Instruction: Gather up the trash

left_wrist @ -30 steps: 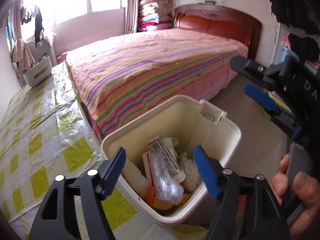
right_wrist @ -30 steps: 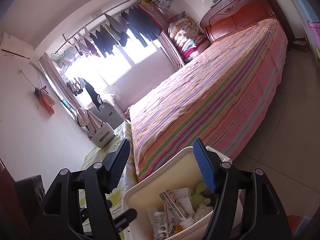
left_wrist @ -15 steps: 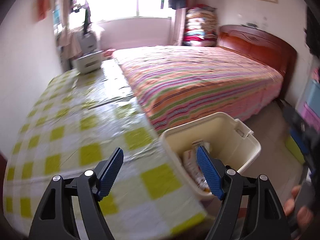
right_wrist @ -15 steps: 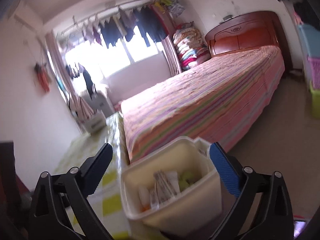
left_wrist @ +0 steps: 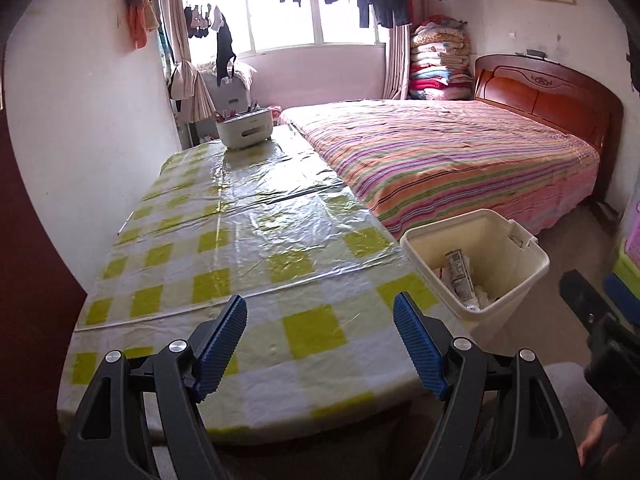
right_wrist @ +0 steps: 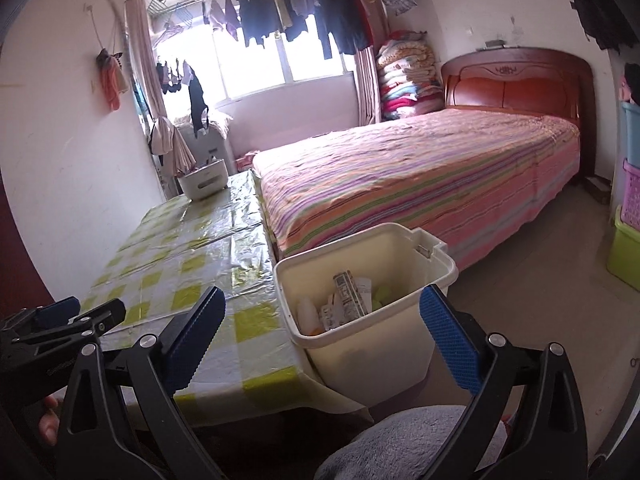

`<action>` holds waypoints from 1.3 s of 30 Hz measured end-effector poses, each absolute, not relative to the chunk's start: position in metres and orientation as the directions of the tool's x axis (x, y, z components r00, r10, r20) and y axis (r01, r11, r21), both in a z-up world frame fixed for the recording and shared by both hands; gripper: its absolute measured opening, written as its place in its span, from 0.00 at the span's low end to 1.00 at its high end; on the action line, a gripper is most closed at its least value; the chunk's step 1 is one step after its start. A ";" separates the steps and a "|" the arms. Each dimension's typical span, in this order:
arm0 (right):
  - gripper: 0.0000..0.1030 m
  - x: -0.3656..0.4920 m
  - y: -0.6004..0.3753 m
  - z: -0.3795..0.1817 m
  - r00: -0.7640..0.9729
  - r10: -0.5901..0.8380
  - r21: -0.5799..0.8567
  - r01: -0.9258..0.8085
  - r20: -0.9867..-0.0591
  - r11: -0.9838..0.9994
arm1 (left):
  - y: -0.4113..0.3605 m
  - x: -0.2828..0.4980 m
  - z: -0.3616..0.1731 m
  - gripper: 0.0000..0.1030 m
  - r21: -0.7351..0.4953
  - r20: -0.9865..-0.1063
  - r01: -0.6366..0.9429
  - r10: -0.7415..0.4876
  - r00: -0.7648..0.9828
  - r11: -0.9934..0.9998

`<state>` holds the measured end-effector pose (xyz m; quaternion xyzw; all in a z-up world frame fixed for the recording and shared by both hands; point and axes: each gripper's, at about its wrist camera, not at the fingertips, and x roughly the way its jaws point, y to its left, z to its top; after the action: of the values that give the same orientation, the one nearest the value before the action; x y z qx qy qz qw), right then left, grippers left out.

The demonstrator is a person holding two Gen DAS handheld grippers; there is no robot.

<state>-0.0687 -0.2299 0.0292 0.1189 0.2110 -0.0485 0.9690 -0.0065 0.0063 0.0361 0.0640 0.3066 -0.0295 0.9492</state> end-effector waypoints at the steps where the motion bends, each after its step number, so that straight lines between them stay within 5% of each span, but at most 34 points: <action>1: 0.93 -0.069 -0.228 0.031 0.908 -0.045 0.204 0.142 -0.418 0.968 | 0.009 -0.008 0.037 0.72 0.104 -0.584 0.093 -0.014 0.812 0.990; 39: 0.93 -0.006 -0.228 0.024 0.873 -0.044 0.218 0.171 -0.486 0.961 | 0.003 0.036 0.034 0.72 0.186 -0.646 0.139 0.014 0.763 0.973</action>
<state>-0.0061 -0.2281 0.0239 0.1283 0.2461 -0.0561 0.9591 0.0363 0.0031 0.0338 0.1119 0.3423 -0.0335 0.9323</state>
